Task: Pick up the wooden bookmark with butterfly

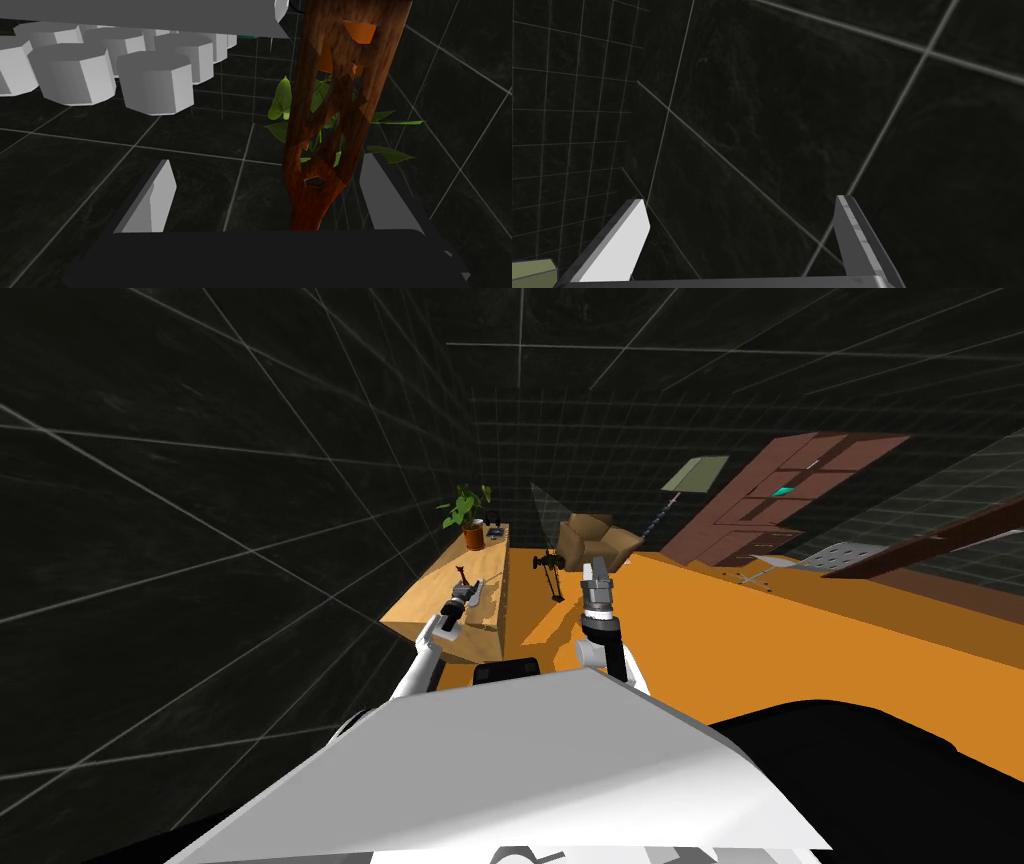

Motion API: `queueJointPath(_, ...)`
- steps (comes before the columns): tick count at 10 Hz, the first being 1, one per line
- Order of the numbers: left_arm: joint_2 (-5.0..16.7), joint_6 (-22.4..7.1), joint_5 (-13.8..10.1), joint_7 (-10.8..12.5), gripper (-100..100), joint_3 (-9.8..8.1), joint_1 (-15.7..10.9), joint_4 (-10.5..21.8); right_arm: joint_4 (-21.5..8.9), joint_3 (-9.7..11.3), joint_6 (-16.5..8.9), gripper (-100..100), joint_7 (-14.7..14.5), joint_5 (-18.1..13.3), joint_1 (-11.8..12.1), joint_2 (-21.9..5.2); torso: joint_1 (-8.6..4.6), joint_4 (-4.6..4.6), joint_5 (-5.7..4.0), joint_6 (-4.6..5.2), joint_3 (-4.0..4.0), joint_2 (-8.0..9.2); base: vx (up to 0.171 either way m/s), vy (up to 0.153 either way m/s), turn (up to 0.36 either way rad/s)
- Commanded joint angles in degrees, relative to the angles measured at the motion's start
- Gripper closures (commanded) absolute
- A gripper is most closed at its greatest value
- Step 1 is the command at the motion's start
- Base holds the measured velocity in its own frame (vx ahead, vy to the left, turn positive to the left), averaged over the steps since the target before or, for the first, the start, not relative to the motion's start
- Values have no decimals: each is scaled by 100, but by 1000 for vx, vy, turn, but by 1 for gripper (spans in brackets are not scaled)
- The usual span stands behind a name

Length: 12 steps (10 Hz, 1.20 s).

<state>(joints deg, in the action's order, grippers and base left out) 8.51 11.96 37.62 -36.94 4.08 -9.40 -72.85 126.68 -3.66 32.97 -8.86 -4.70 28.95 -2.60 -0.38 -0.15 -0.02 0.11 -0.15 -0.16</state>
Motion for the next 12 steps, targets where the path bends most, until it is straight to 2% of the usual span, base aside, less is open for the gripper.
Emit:
queueJointPath(1,265,285,-286,-40,-100,112,-286,286,0,0,0,0,0,0,0,0,0,0,0,0,0,0,4,-90,195)
queueJointPath(2,265,285,-339,-40,-100,112,-399,463,0,0,0,0,0,0,1,0,-8,1,-2,-5,0,-1,-5,-97,143)
queueJointPath(3,265,285,-339,-40,-100,112,-399,611,0,0,0,0,0,0,0,0,-12,1,-3,-1,1,2,-8,-52,-5)
queueJointPath(4,515,547,-615,-79,-100,225,-652,811,0,0,0,0,0,0,0,0,1,1,0,0,2,3,-8,-86,170)
queueJointPath(5,515,547,-659,-79,-100,225,-777,1037,0,0,0,0,0,0,1,0,-7,1,-2,-4,2,2,-13,-97,149)
queueJointPath(6,515,547,-659,-79,-100,225,-777,1220,0,0,0,0,0,0,0,0,-12,1,-3,-1,3,4,-10,-46,5)
queueJointPath(7,764,808,-928,-118,-100,338,-1042,1366,0,0,0,0,0,0,0,0,3,1,0,0,3,4,-2,-85,193)
queueJointPath(8,764,808,-979,-118,-100,338,-1155,1644,0,0,0,0,0,0,1,0,-7,1,-2,-4,1,1,-12,-94,134)
queueJointPath(9,764,808,-979,-118,-100,338,-1155,1772,0,0,0,0,0,0,0,0,-9,1,-3,-1,2,3,-14,-40,-7)
queueJointPath(10,1013,1070,-1253,-157,-100,452,-1446,2026,0,0,0,0,0,0,0,0,6,1,1,0,3,5,-25,-69,207)
queueJointPath(11,1013,1070,-1299,-157,-100,452,-1533,2256,0,-1,0,0,0,0,1,0,0,2,0,-5,4,7,-10,-81,119)
queueJointPath(12,1013,1070,-1299,-157,-100,452,-1533,2320,0,0,0,0,0,0,0,0,-5,1,-1,0,3,4,-2,-44,-9)
